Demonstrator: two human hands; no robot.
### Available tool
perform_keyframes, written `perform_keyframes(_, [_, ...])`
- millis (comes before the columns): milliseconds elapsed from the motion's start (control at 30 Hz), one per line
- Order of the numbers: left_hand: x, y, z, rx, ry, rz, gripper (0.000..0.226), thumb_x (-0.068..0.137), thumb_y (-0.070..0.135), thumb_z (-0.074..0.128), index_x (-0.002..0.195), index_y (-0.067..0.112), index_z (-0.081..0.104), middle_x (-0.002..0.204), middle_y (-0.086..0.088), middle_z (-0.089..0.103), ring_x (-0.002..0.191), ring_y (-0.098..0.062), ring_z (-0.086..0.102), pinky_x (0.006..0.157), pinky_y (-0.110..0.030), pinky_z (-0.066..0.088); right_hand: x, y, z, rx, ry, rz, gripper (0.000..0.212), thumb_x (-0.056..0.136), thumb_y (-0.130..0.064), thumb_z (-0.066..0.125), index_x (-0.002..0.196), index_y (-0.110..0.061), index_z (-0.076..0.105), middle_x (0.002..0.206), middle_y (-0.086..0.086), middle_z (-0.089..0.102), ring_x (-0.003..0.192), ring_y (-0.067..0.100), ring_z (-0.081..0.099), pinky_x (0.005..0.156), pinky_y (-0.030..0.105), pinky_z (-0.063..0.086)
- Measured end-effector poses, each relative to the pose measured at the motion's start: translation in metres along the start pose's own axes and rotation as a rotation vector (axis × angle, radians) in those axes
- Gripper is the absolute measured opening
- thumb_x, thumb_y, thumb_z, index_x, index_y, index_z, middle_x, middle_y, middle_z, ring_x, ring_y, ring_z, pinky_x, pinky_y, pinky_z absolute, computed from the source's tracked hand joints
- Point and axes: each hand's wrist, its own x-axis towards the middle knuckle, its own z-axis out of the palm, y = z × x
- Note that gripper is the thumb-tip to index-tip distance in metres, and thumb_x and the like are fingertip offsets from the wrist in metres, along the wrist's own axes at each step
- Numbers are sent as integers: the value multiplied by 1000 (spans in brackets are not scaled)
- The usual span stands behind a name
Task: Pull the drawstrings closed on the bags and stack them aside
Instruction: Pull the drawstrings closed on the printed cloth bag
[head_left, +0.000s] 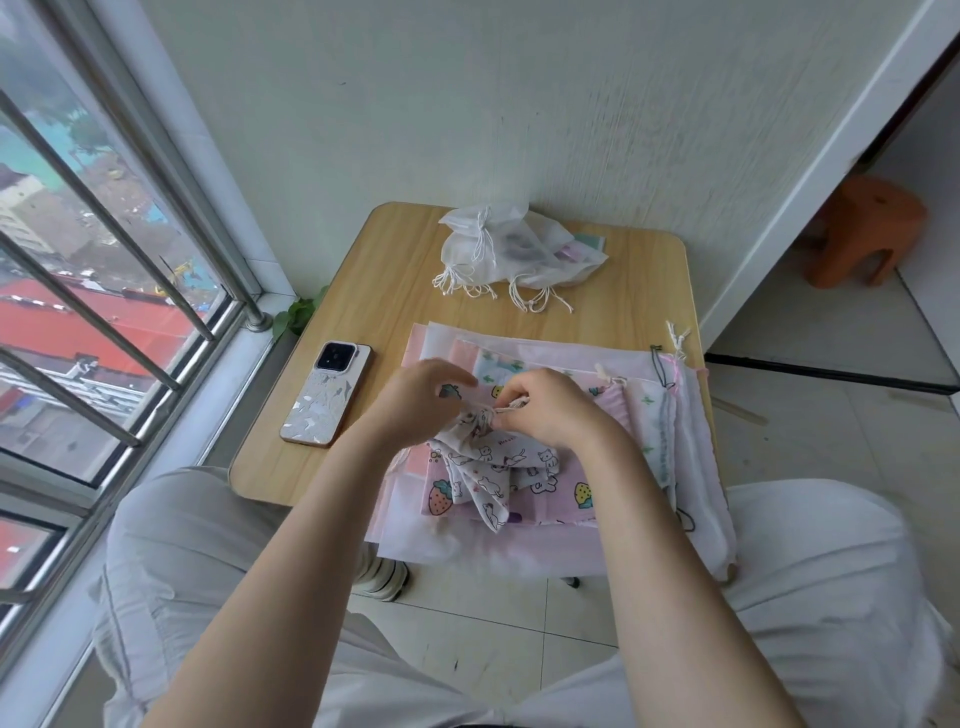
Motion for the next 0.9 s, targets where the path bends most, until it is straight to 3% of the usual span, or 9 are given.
perform_keyframes(67, [1,3,-1,21,-99,-8,22,90,15,61,107,23,73,111,6,70,100,-10,63,92,-27,51,0,0,0,-18,16,-3,18,83,-29,75,98,-20,72,115,-1,65,99,16,61,71,28,46])
perform_keyframes(200, [3,4,-2,87,-30,-23,11,88,23,69,96,21,76,93,7,71,80,-7,63,79,-25,54,-1,1,-2,-79,36,1,21,86,-28,72,104,-16,73,121,1,64,106,18,60,77,26,42])
perform_keyframes(400, [3,10,-10,130,-18,2,13,88,31,68,89,18,72,88,9,66,83,-8,62,82,-28,54,-1,-2,1,-134,27,20,26,86,-31,72,106,-15,74,124,-1,65,108,18,60,76,25,41])
perform_keyframes(467, [2,19,-12,85,-100,-7,16,92,30,61,91,15,69,91,5,66,85,-11,61,80,-27,51,-2,-5,2,-134,29,26,24,85,-29,72,102,-12,75,117,2,68,103,20,63,75,29,46])
perform_keyframes(533, [3,28,-9,-125,-163,-60,19,93,25,59,90,8,67,88,-4,68,78,-16,62,73,-27,51,-2,-7,2,-136,28,29,20,84,-27,72,93,-10,75,103,6,73,95,22,66,73,32,51])
perform_keyframes(600, [3,32,-4,-389,-189,-136,16,93,20,60,87,7,67,80,-10,70,68,-18,63,62,-24,50,-2,-7,1,-121,27,24,18,83,-28,71,86,-11,75,89,6,73,86,21,66,64,28,49])
perform_keyframes(700, [3,25,5,-578,-207,-170,14,94,18,60,86,11,69,68,-9,65,55,-15,55,53,-22,43,-3,-7,0,-101,21,21,16,85,-30,68,82,-15,73,83,3,70,81,19,63,62,26,44])
perform_keyframes(800, [4,22,11,-622,-106,-211,14,93,17,62,87,17,75,72,-6,68,52,-14,54,49,-21,44,-4,-5,-2,-75,-9,20,13,86,-23,64,75,-16,68,73,-1,61,73,20,57,56,27,40])
perform_keyframes(900, [6,21,14,-508,34,-244,7,87,24,72,87,19,77,70,2,70,47,-5,52,48,-15,44,-4,-3,-4,-57,-19,15,15,88,-19,61,77,-20,72,65,-7,54,63,13,51,51,25,34])
